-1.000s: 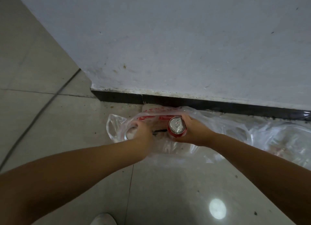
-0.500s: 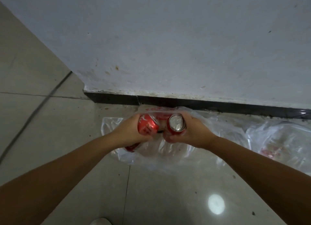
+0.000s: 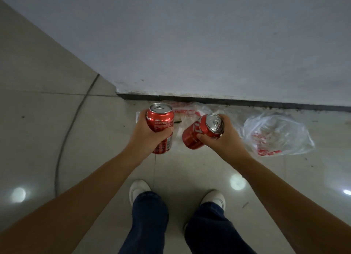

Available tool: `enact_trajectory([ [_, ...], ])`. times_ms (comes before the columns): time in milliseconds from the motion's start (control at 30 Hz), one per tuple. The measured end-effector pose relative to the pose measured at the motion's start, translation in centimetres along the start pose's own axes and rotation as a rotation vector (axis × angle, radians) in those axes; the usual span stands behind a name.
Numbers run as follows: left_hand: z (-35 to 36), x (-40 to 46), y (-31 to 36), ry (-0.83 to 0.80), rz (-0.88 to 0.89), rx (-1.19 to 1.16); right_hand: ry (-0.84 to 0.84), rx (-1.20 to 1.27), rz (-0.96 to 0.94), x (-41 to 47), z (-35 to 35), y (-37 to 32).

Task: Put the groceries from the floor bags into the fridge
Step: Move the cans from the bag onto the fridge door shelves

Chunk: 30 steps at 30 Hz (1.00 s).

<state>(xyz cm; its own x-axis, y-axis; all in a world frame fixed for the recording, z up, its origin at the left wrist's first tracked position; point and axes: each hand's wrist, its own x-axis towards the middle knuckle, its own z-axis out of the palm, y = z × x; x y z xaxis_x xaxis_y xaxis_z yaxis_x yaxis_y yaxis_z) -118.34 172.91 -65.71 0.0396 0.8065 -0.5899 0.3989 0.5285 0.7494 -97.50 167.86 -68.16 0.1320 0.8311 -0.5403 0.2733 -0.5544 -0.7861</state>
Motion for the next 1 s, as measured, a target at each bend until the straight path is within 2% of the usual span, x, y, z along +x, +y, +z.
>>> enact_trajectory([
  [233,-0.8,-11.2,13.5,-0.077,0.047,0.094,0.073,0.089,0.057,-11.6,-7.7,-10.2],
  [400,0.4,-17.9,22.4,-0.169,0.147,0.111,0.218,0.144,0.037,-19.6,-13.1,-16.8],
  [567,2.3,-24.2,29.4,-0.346,0.289,0.191,0.435,0.176,0.011,-28.8,-17.9,-21.2],
  [667,4.9,-28.7,32.5,-0.448,0.404,0.258,0.571,0.218,0.017,-36.0,-20.0,-21.9],
  [800,9.7,-36.7,34.5,-0.669,0.536,0.319,0.747,0.219,0.070,-47.1,-21.6,-20.2],
  [1000,17.2,-51.6,31.4,-1.030,0.638,0.424,1.126,0.303,0.227,-66.2,-20.1,-14.7],
])
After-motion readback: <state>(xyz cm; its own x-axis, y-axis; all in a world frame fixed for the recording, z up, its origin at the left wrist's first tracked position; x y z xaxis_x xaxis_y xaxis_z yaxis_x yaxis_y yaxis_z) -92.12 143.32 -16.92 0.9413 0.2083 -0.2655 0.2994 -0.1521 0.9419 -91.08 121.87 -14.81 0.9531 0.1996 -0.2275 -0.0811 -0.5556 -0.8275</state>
